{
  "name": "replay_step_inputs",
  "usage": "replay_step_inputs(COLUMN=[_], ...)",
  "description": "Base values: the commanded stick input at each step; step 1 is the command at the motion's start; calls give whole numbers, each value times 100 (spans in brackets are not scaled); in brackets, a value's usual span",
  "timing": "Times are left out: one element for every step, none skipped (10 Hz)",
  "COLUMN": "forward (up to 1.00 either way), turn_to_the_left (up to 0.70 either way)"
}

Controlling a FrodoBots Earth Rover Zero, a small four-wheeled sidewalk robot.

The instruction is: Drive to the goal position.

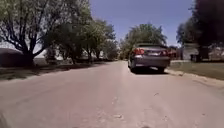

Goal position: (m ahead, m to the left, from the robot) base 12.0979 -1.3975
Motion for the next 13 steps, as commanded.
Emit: replay_step_inputs(forward=[70, 70, 70, 70, 70, 70, 70, 70, 70, 70, 70, 70, 70], turn_to_the_left=[0, 0, 0, 0, 0, -2, -29, -33, -35, -30, 0, 0, 0])
